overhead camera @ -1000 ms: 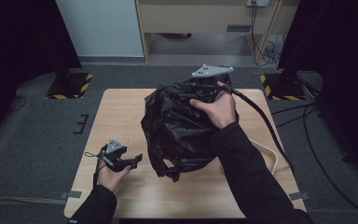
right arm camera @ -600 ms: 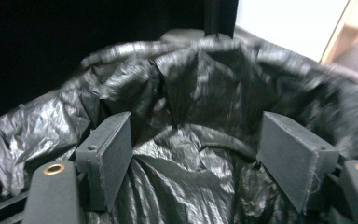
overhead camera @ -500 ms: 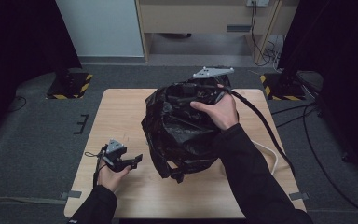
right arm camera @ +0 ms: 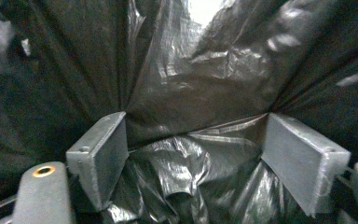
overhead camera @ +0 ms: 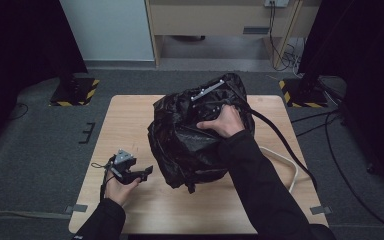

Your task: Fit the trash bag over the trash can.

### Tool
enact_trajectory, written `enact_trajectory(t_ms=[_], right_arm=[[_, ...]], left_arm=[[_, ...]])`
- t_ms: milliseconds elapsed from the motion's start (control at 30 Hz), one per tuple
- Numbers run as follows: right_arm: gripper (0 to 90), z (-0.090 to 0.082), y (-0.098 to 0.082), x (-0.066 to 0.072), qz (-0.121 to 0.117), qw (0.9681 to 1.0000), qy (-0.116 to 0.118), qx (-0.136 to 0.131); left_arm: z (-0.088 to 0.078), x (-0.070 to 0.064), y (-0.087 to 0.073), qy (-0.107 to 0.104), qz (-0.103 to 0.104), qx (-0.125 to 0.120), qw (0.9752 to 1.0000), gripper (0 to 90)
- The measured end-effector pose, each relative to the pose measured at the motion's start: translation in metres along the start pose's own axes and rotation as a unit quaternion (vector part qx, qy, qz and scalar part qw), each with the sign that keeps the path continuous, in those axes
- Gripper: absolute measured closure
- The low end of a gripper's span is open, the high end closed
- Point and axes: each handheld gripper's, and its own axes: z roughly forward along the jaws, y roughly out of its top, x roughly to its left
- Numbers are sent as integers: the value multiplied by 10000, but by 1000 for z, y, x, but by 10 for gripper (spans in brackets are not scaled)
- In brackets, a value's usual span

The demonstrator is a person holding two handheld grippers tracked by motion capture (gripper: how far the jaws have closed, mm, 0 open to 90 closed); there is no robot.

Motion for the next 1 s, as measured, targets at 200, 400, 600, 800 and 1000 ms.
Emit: enact_trajectory(t_ms=[200,400,600,800,1000], right_arm=[[176,-2,2,-2,48,10000,1,-22],[160,-21,6,2,-73,9974,-23,-721],[172,-37,6,4,-66,9906,-191,-1353],[200,-53,9,4,105,9778,-112,-2089],[184,-70,11,4,166,9589,-191,-2827]], left_arm=[[2,-1,-1,-35,-5,90,10000,188],[4,0,-2,-23,-14,166,9999,185],[5,0,-3,-58,-24,229,9997,183],[8,0,-5,-63,-22,359,9993,178],[11,1,-8,-54,-15,514,9987,173]])
